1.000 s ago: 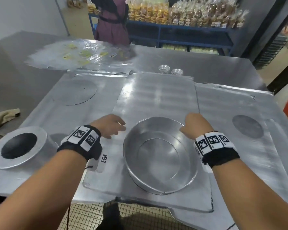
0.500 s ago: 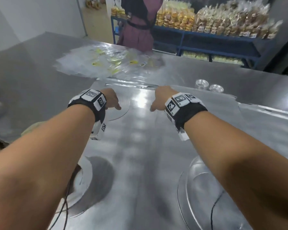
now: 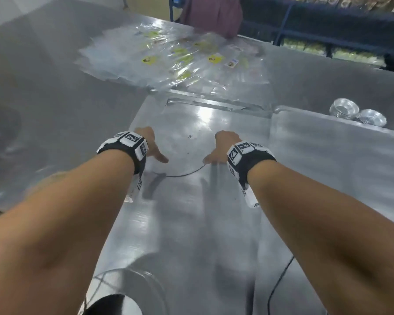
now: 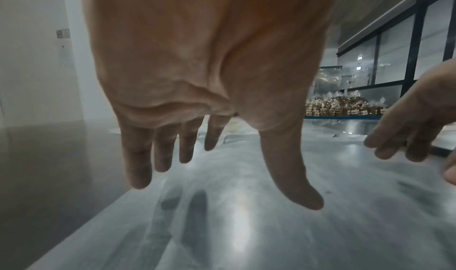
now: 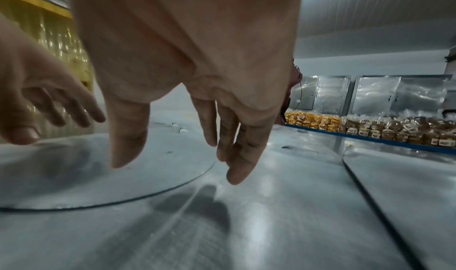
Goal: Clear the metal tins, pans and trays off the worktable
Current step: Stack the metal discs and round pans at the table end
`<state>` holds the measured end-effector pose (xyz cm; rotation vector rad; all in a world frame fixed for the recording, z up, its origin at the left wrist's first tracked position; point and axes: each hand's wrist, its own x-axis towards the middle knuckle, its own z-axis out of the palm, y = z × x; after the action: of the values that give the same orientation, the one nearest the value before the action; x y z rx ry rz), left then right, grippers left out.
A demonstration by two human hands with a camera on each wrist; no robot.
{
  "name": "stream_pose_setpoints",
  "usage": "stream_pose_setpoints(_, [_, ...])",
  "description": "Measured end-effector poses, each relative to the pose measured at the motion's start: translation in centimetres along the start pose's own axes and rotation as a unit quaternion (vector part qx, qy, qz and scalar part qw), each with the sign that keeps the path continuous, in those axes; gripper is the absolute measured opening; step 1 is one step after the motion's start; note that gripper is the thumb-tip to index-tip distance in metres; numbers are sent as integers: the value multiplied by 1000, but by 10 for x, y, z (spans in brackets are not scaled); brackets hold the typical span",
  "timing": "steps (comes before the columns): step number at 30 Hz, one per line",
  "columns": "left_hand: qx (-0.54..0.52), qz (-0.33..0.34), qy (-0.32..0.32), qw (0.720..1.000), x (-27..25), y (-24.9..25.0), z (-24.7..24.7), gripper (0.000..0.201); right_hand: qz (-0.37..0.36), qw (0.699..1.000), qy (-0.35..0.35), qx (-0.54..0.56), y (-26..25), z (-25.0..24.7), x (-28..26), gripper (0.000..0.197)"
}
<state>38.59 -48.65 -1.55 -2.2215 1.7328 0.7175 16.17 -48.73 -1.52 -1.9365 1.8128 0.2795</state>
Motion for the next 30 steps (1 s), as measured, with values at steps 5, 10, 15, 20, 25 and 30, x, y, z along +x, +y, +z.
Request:
stream_pose_setpoints(5, [32, -23, 13, 999, 31, -6, 3, 126, -20, 999, 30, 2, -1, 21, 42, 123])
stream_pose_setpoints(10, [7, -45, 4, 999, 45, -11, -3, 111, -30, 998, 48, 0, -3, 36, 57, 157])
stream_pose_setpoints(15, [-24, -61, 61, 996, 43, -9, -2, 123, -28, 996, 50, 75, -3, 32, 58, 159])
stream_pose_setpoints(20, [-101, -53, 171, 979, 28, -3, 3, 128, 34, 933, 160, 321, -6, 26, 53, 89])
stream_pose_setpoints(25, [-138, 16, 296, 945, -8, -1, -12, 120, 27, 894, 240, 378, -7, -4, 23, 74])
stream_pose_setpoints(30, [-199, 44, 371, 906, -74, 21, -48, 84, -15, 880, 304, 364, 4, -66, -34, 68])
